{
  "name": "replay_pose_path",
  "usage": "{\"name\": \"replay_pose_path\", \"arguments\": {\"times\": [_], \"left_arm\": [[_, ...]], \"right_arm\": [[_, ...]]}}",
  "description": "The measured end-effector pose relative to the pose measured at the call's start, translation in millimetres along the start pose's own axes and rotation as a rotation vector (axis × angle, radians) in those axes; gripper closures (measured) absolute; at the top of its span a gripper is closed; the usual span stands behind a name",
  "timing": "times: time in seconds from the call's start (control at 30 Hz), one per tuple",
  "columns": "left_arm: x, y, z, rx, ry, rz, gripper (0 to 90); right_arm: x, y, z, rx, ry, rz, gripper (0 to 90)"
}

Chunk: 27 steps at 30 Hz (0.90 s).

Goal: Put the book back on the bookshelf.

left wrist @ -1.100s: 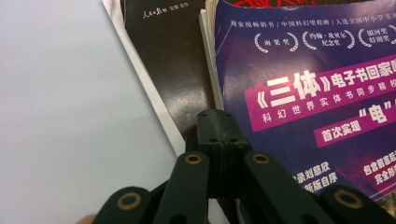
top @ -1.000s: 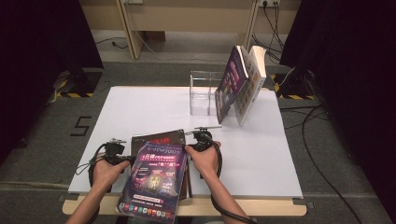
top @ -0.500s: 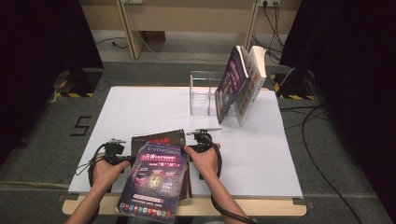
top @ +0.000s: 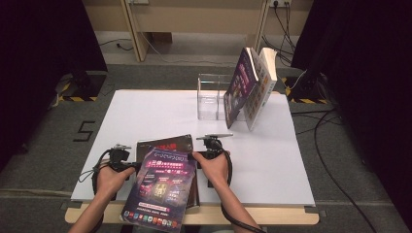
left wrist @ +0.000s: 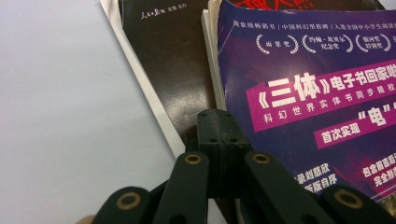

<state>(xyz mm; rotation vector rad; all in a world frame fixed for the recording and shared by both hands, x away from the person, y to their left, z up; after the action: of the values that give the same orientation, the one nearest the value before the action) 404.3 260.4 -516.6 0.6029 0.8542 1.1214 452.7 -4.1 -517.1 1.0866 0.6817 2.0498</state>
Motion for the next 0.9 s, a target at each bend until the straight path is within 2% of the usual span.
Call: {"name": "replay_pose_path", "arguments": {"times": [0.13, 0.2, 0.33, 0.43, 0.63, 0.73, 0.83, 0.9], "left_arm": [[-0.4, 0.0, 0.2, 0.004, -0.004, 0.003, 89.6], [-0.6, 0.0, 0.3, 0.005, -0.006, 0.006, 89.7], [-0.9, -0.1, 0.5, 0.006, -0.007, 0.011, 89.7], [-0.4, 0.2, 0.2, 0.003, -0.007, 0.012, 89.7], [0.0, 0.1, 0.6, -0.006, -0.014, 0.023, 89.6], [1.5, 0.5, 0.2, -0.01, -0.007, 0.011, 89.4], [5.8, 2.9, 1.7, -0.034, 0.012, -0.002, 84.5], [8.0, 7.5, 3.8, -0.065, 0.038, -0.018, 79.9]], "right_arm": [[0.2, -1.2, 1.1, 0.001, 0.014, 0.0, 52.0], [-0.8, -1.1, 1.6, 0.013, 0.012, -0.011, 58.6], [-1.5, -1.0, 2.7, 0.02, 0.017, -0.025, 63.5], [-1.5, 0.4, 3.2, 0.0, 0.012, -0.015, 69.1], [3.4, 7.8, 7.3, -0.036, -0.001, 0.029, 77.8], [3.7, 10.8, 8.7, -0.041, -0.024, 0.066, 79.4], [3.9, 12.6, 9.4, -0.052, -0.025, 0.089, 80.4], [4.9, 15.5, 11.4, -0.065, -0.042, 0.13, 81.7]]}}
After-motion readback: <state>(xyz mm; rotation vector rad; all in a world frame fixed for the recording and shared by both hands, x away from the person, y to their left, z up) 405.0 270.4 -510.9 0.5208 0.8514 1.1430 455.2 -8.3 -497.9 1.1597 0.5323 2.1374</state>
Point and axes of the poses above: each handheld gripper's, and its own axes: y roughly backward along the jaws, z roughly out of its top, x roughly to its left, the point moved 5 cm from there along -y, roughly forward along the jaws, and after that the axes turned 8 degrees about y, right-handed, at the moved point
